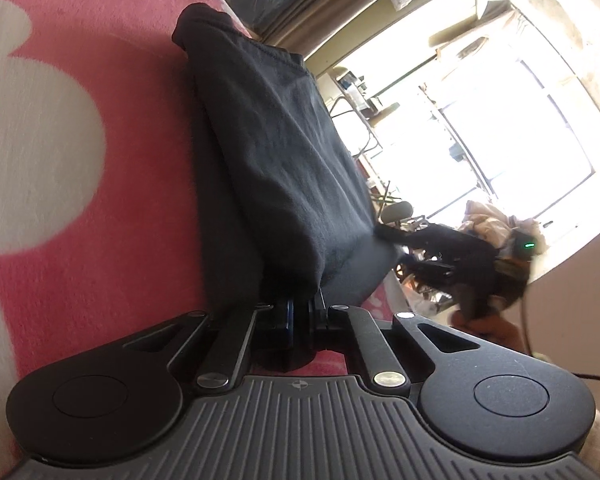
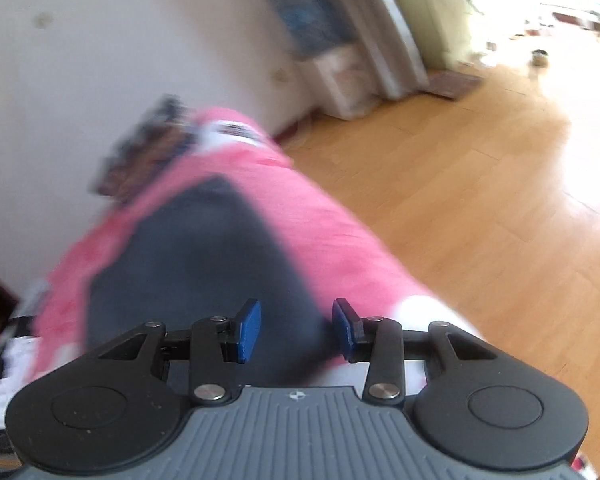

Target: Fold clothes

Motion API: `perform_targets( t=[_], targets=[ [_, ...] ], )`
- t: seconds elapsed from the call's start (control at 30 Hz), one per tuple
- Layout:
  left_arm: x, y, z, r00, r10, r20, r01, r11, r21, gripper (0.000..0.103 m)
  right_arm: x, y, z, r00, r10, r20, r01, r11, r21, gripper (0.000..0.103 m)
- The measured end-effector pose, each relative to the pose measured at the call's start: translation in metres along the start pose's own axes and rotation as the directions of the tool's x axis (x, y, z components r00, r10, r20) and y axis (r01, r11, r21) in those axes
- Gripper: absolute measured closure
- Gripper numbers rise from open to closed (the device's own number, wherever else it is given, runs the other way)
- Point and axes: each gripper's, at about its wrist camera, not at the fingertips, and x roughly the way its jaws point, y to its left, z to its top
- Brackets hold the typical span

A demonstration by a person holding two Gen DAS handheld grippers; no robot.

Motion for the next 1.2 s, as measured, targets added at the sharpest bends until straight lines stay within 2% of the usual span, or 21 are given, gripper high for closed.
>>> perform_targets(
  t=[0.07, 0.13, 0.2, 0.33, 0.4, 0.43, 0.47, 0.5, 0.53, 0.6, 0.67, 0.7, 0.73, 0.77, 0.8, 0.87, 0.9, 0.97, 1.07, 1.1, 1.2],
  targets=[
    [-0.001, -0.002, 0.000, 1.000, 0.005, 0.001, -0.005, 1.000, 0.025, 0.098, 0.006, -0.020, 0.000, 1.000, 0.029, -0.001, -0.028, 0.995, 0.096, 0.061],
    [-0.003, -0.007, 0.001, 1.000, 0.015, 0.000, -0.015, 0.998, 0.061, 0.094, -0.008, -0.020, 0.001, 0.998, 0.055, 0.038, -0.059, 0.990, 0.129, 0.061],
    [-0.004, -0.015, 0.003, 1.000, 0.027, -0.003, -0.027, 0.998, 0.059, 0.083, -0.033, -0.007, 0.003, 0.992, 0.090, 0.089, -0.098, 0.991, 0.086, 0.061],
    [-0.024, -0.030, 0.010, 0.997, 0.053, 0.052, -0.058, 0.995, 0.084, 0.076, -0.095, 0.029, 0.005, 0.979, 0.091, 0.182, -0.082, 0.995, -0.056, 0.058],
    [-0.039, -0.039, 0.013, 0.993, 0.079, 0.091, -0.088, 0.991, 0.104, 0.064, -0.132, 0.054, 0.000, 0.964, 0.086, 0.252, -0.046, 0.986, -0.158, 0.038],
    [-0.048, -0.045, 0.014, 0.988, 0.097, 0.119, -0.111, 0.987, 0.120, 0.061, -0.151, 0.067, -0.004, 0.951, 0.089, 0.295, -0.026, 0.977, -0.211, 0.013],
    [-0.056, -0.050, 0.014, 0.982, 0.116, 0.147, -0.137, 0.981, 0.138, 0.056, -0.164, 0.077, -0.007, 0.940, 0.092, 0.329, -0.009, 0.970, -0.245, 0.001],
    [-0.063, -0.054, 0.013, 0.975, 0.140, 0.174, -0.166, 0.975, 0.150, 0.048, -0.178, 0.088, -0.012, 0.926, 0.094, 0.366, 0.012, 0.961, -0.277, 0.000],
    [-0.069, -0.057, 0.013, 0.966, 0.169, 0.197, -0.200, 0.968, 0.152, 0.044, -0.187, 0.097, -0.016, 0.919, 0.091, 0.383, 0.033, 0.952, -0.305, 0.000],
    [-0.079, -0.062, 0.014, 0.948, 0.214, 0.233, -0.252, 0.957, 0.143, 0.034, -0.197, 0.117, -0.022, 0.922, 0.054, 0.384, 0.087, 0.936, -0.342, 0.000],
    [-0.086, -0.067, 0.015, 0.932, 0.260, 0.252, -0.299, 0.945, 0.131, 0.027, -0.204, 0.128, -0.029, 0.929, 0.010, 0.371, 0.123, 0.936, -0.331, 0.000],
    [-0.089, -0.071, 0.017, 0.920, 0.288, 0.267, -0.329, 0.936, 0.126, 0.019, -0.208, 0.131, -0.033, 0.928, -0.005, 0.372, 0.134, 0.938, -0.321, 0.000],
    [-0.086, -0.077, 0.019, 0.905, 0.317, 0.284, -0.362, 0.924, 0.121, 0.014, -0.215, 0.134, -0.036, 0.918, -0.012, 0.396, 0.144, 0.941, -0.306, 0.000],
    [-0.085, -0.080, 0.021, 0.890, 0.342, 0.303, -0.391, 0.913, 0.120, 0.005, -0.221, 0.136, -0.041, 0.904, -0.020, 0.426, 0.157, 0.944, -0.289, 0.000],
    [-0.089, -0.082, 0.022, 0.875, 0.360, 0.323, -0.416, 0.901, 0.121, 0.001, -0.229, 0.136, -0.048, 0.878, -0.030, 0.477, 0.179, 0.946, -0.271, 0.000],
    [-0.095, -0.087, 0.024, 0.850, 0.395, 0.349, -0.458, 0.881, 0.120, 0.001, -0.238, 0.132, -0.060, 0.834, -0.052, 0.550, 0.226, 0.940, -0.254, 0.000],
    [-0.096, -0.090, 0.026, 0.837, 0.417, 0.355, -0.481, 0.869, 0.113, 0.000, -0.241, 0.130, -0.062, 0.834, -0.068, 0.547, 0.247, 0.933, -0.260, 0.000],
    [-0.097, -0.093, 0.029, 0.816, 0.455, 0.357, -0.517, 0.850, 0.099, 0.000, -0.242, 0.127, -0.061, 0.867, -0.098, 0.488, 0.257, 0.928, -0.269, 0.000],
    [-0.096, -0.094, 0.030, 0.797, 0.493, 0.348, -0.551, 0.830, 0.084, 0.000, -0.254, 0.127, -0.065, 0.884, -0.119, 0.451, 0.256, 0.932, -0.257, 0.000],
    [-0.098, -0.095, 0.029, 0.790, 0.504, 0.349, -0.561, 0.824, 0.082, 0.000, -0.261, 0.130, -0.068, 0.873, -0.120, 0.473, 0.267, 0.928, -0.258, 0.000],
    [-0.103, -0.099, 0.029, 0.754, 0.562, 0.340, -0.613, 0.788, 0.057, 0.000, -0.285, 0.138, -0.081, 0.824, -0.115, 0.554, 0.289, 0.927, -0.237, 0.000]
  ],
)
